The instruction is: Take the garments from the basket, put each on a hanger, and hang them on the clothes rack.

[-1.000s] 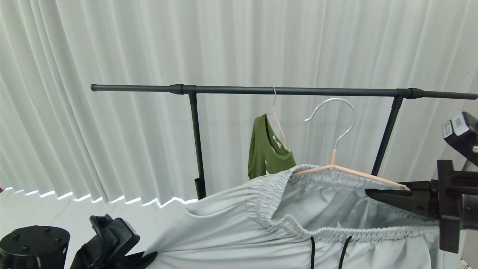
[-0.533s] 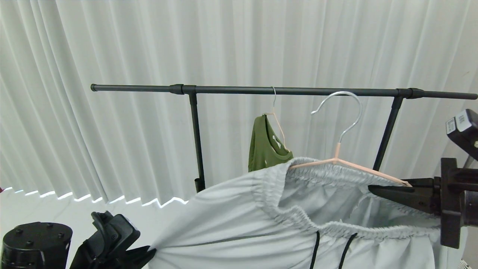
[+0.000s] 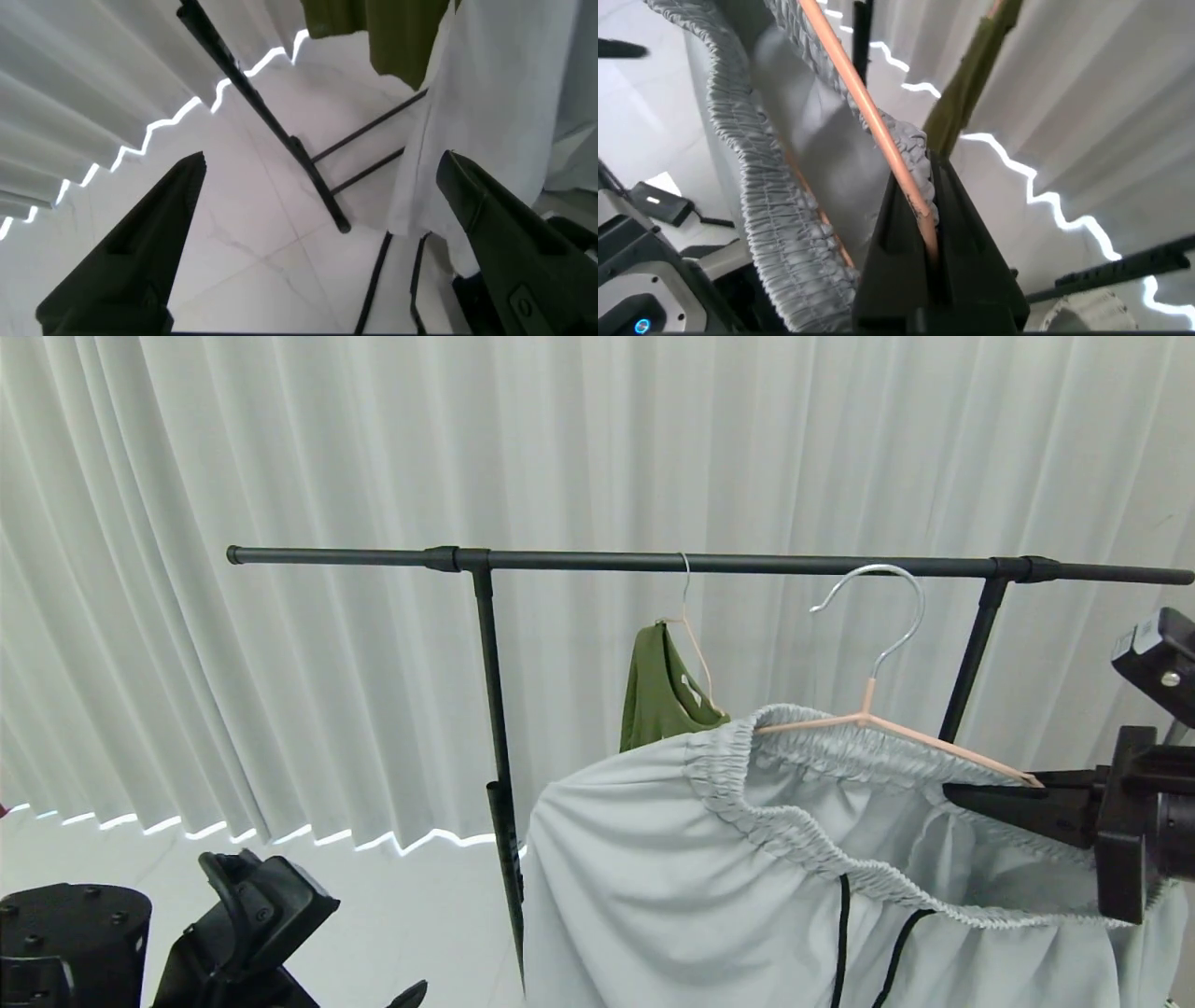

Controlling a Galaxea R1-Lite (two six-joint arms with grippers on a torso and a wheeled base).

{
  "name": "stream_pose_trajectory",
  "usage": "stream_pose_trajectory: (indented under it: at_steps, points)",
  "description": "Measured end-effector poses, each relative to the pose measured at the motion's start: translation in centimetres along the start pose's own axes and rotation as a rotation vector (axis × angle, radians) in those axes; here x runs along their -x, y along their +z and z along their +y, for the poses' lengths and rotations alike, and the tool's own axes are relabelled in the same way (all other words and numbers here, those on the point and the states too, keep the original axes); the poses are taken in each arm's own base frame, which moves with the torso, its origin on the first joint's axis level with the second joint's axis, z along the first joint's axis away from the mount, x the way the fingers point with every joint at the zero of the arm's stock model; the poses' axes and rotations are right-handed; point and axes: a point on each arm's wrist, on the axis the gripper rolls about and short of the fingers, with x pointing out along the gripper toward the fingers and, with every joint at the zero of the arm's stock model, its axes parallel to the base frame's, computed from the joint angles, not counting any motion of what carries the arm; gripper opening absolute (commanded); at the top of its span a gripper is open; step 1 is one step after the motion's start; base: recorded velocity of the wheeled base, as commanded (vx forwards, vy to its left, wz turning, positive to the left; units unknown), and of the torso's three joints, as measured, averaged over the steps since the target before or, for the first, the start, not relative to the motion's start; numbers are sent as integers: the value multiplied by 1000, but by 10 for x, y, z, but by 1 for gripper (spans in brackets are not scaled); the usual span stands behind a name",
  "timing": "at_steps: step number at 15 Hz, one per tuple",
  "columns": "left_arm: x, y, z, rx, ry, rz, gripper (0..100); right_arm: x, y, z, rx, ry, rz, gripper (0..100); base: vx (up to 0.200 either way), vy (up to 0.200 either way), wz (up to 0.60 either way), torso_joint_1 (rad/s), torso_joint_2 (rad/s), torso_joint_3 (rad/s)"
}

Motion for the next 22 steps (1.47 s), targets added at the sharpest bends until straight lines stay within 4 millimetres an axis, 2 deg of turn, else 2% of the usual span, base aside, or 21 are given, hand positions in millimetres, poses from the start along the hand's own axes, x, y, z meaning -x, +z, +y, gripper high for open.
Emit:
stream_pose_trajectory:
  at_steps: [5, 8, 11, 22]
  points:
    - [7, 1, 9, 83, 80, -23, 100, 4, -16, -11, -74, -149, 154, 0, 0, 0, 0, 0, 0, 0]
    - [8, -2, 16, 161, 130, -14, 100, 6, -27, -15, -139, -229, 208, 0, 0, 0, 0, 0, 0, 0]
    - [8, -4, 17, 165, 138, -7, 100, 8, -37, -15, -234, -297, 225, 0, 0, 0, 0, 0, 0, 0]
    - [9, -4, 16, 155, 138, -11, 100, 17, -38, -12, -277, -327, 186, 0, 0, -200, 0, 2, 4, 3]
